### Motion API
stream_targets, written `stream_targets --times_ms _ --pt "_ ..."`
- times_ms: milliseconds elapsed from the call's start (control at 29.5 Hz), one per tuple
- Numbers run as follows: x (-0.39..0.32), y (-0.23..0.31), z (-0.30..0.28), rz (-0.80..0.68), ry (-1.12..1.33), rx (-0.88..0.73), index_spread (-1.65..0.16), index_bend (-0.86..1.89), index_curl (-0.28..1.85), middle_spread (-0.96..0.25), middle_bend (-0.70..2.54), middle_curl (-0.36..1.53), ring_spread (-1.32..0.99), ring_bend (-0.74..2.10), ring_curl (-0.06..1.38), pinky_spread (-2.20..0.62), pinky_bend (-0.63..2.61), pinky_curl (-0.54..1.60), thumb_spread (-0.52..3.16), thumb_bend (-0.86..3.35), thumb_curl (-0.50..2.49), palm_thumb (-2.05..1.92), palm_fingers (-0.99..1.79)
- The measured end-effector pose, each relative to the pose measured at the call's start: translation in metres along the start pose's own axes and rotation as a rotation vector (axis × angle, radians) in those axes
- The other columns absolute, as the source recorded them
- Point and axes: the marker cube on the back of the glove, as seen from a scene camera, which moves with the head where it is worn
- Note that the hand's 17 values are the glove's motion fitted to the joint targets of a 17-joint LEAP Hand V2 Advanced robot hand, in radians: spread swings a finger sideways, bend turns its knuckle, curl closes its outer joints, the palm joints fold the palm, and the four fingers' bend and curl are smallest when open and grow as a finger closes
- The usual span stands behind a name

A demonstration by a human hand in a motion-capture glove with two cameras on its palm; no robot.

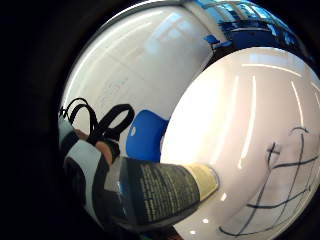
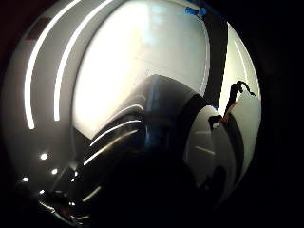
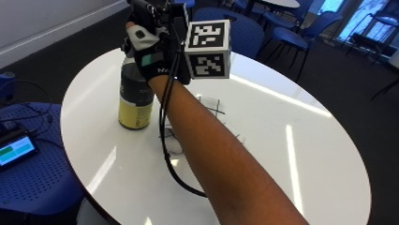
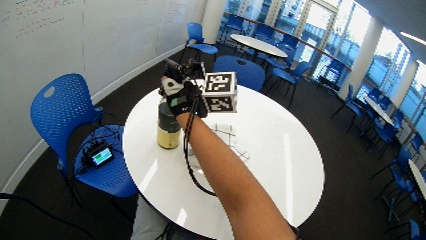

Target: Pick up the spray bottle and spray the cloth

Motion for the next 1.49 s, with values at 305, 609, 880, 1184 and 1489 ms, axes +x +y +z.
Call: stream_targets --times_ms 305,609,880,1184,1489 --pt "-0.006 -0.005 0.004 -0.004 0.002 -0.001 -0.27 0.5 0.58 -0.2 0.62 0.49 -0.13 0.57 0.43 -0.15 0.32 0.38 0.34 -0.03 0.89 0.85 1.38" --pt "0.005 0.0 0.012 0.02 0.013 -0.035 -0.28 0.5 0.58 -0.21 0.62 0.49 -0.14 0.57 0.43 -0.16 0.32 0.38 0.34 -0.03 0.89 0.83 1.38" --pt "0.012 0.006 0.018 0.044 0.013 -0.077 -0.28 0.49 0.58 -0.22 0.62 0.49 -0.16 0.58 0.43 -0.18 0.33 0.38 0.35 -0.03 0.89 0.83 1.38" --pt "0.025 0.021 0.02 0.078 -0.01 -0.166 -0.29 0.45 0.57 -0.24 0.6 0.49 -0.18 0.59 0.43 -0.2 0.36 0.39 0.41 -0.02 0.89 0.84 1.36" --pt "0.039 0.035 0.026 0.142 -0.047 -0.291 -0.29 0.44 0.57 -0.24 0.58 0.48 -0.19 0.56 0.43 -0.15 0.29 0.37 0.46 -0.02 0.88 0.87 1.24"
